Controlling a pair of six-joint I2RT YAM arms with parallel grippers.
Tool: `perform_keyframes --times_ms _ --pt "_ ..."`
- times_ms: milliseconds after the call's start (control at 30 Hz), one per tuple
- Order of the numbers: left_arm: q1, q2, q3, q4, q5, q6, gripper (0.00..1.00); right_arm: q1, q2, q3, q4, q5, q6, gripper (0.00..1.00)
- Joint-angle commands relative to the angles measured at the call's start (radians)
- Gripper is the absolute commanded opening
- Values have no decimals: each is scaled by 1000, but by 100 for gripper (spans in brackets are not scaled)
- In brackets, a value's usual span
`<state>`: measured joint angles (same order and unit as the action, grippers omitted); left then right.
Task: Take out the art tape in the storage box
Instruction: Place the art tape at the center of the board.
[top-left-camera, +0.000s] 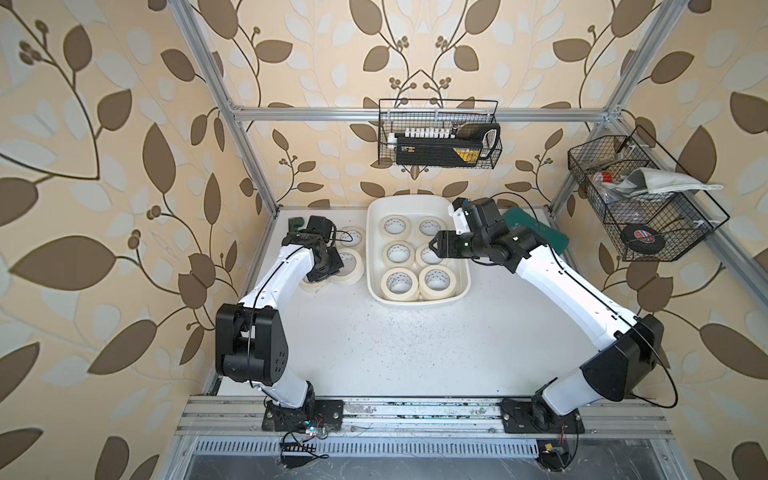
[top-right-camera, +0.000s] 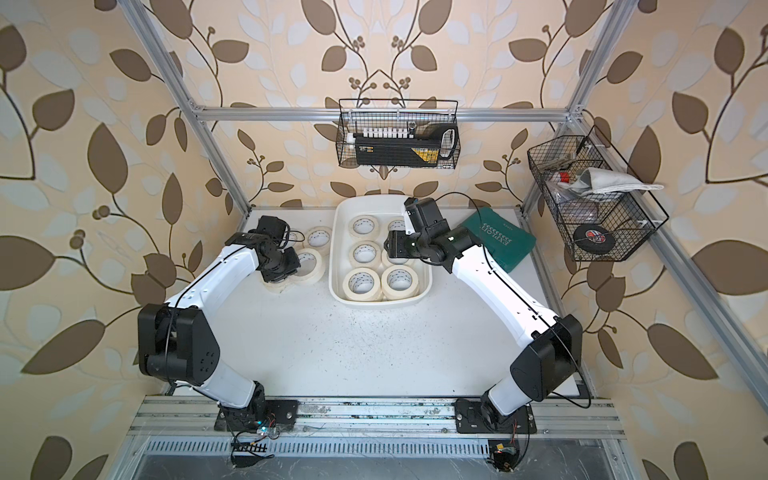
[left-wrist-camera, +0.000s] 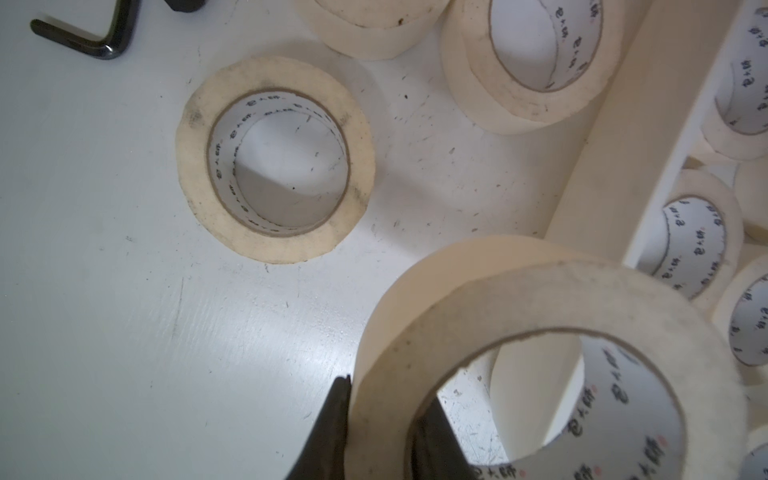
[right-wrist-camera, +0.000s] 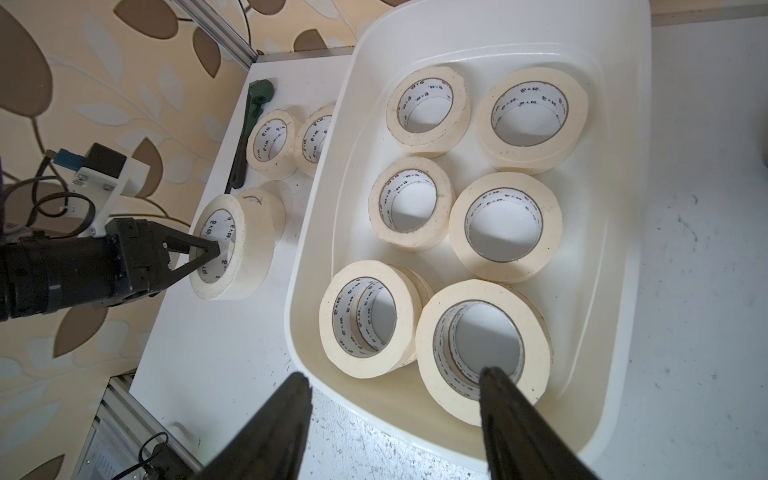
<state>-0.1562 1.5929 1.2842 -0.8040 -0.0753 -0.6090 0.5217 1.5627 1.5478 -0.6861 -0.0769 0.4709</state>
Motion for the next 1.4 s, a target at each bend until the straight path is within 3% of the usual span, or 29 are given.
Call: perform_keyframes --times_ms 0,433,1067,1367 --pt "9 32 -16 81 -18 -27 0 -8 14 -19 -3 -4 1 66" --pt "9 173 -17 146 -7 -38 0 -29 28 -21 -27 -21 -11 66" --pt "7 293 63 174 -25 -11 13 -38 67 -11 -45 -31 -12 66" --pt "7 332 88 164 -30 -9 30 -39 76 -2 -64 -38 -18 66"
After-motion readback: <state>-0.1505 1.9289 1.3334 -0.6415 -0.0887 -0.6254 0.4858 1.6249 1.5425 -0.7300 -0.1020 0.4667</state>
